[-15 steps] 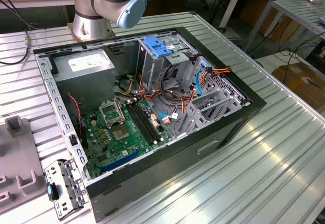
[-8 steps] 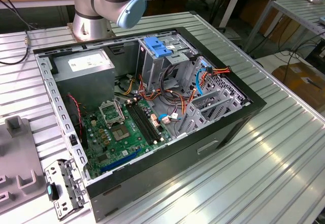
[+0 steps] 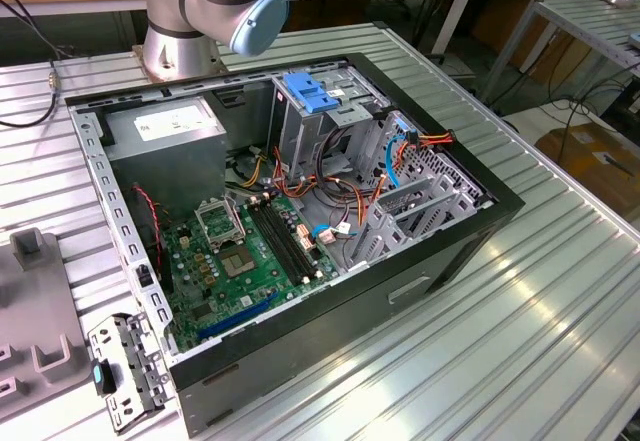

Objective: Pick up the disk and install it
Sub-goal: 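Pick up the disk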

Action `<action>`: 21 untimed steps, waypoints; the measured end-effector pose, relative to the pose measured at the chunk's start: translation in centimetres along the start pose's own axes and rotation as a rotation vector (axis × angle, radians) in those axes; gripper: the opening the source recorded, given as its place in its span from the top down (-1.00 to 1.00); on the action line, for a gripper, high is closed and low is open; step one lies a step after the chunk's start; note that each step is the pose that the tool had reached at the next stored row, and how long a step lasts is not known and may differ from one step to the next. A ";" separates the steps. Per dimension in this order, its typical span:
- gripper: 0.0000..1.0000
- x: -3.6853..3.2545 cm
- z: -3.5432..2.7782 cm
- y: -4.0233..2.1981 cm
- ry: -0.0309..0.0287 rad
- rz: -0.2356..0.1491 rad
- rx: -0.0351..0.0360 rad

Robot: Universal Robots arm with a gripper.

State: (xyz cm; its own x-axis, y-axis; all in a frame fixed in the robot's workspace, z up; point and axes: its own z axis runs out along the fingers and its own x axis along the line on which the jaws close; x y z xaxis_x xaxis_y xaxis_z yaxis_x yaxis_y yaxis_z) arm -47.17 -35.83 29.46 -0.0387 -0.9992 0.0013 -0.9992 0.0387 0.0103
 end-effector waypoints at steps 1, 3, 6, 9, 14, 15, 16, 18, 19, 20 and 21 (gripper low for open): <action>0.26 0.01 0.00 0.00 0.0000 0.000 0.0000; 0.26 0.01 0.00 0.00 0.0000 0.000 0.0000; 0.26 0.03 0.00 0.00 0.0000 0.000 -0.0001; 0.26 0.06 0.00 0.00 0.0000 0.000 0.0000; 0.26 0.06 0.00 0.00 0.0000 0.000 0.0000; 0.26 0.07 0.00 0.00 0.0000 0.000 0.0000; 0.26 0.07 0.00 0.00 0.0000 0.000 0.0000; 0.26 0.07 0.00 0.00 0.0000 0.000 0.0000; 0.26 0.07 0.00 0.00 0.0000 0.000 0.0000; 0.26 0.07 0.00 0.00 0.0000 0.000 -0.0001; 0.26 0.07 0.00 0.00 0.0000 0.000 0.0000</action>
State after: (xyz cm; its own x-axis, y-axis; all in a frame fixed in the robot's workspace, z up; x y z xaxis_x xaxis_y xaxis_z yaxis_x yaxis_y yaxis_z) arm -47.17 -35.91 29.46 -0.0387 -0.9992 0.0013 -0.9992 0.0388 0.0103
